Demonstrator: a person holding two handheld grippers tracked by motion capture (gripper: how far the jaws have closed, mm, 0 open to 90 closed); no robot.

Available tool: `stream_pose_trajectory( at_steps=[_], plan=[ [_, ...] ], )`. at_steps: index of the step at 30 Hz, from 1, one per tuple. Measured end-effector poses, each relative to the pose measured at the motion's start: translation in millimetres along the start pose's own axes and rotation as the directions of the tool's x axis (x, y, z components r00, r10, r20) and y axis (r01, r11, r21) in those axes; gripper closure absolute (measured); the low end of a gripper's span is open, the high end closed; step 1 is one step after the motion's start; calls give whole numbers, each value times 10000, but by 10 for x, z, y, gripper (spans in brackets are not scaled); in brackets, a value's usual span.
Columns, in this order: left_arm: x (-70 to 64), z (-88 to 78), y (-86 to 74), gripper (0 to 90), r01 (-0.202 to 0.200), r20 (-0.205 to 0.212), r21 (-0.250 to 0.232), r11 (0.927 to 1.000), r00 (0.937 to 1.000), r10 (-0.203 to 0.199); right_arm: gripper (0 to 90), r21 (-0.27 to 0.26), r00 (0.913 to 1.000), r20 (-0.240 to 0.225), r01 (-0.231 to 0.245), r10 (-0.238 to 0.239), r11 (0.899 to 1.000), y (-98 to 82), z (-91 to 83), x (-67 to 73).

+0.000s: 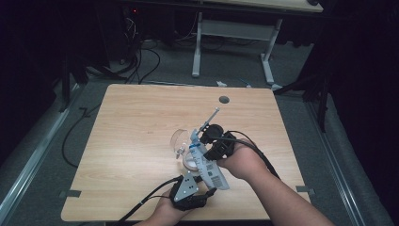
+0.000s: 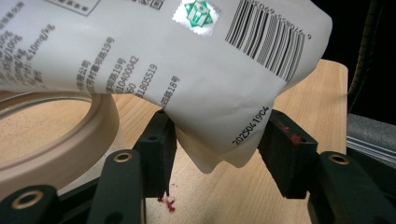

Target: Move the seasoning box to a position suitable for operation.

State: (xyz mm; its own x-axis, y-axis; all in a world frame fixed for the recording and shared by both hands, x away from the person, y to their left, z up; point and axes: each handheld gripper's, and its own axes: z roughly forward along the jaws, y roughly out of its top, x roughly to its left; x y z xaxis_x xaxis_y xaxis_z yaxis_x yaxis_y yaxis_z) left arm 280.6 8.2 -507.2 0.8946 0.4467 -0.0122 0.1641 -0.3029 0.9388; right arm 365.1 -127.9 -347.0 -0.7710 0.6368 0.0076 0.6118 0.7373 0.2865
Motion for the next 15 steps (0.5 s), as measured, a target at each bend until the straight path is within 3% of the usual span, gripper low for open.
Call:
stream_pose_trajectory(
  at_steps=[15],
  plan=[
    [6,-57,-44,428,46,-47,104,9999,10000,-45,896,-285,10000,-57,-72,70,9996,-44,-74,-7]
  ],
)
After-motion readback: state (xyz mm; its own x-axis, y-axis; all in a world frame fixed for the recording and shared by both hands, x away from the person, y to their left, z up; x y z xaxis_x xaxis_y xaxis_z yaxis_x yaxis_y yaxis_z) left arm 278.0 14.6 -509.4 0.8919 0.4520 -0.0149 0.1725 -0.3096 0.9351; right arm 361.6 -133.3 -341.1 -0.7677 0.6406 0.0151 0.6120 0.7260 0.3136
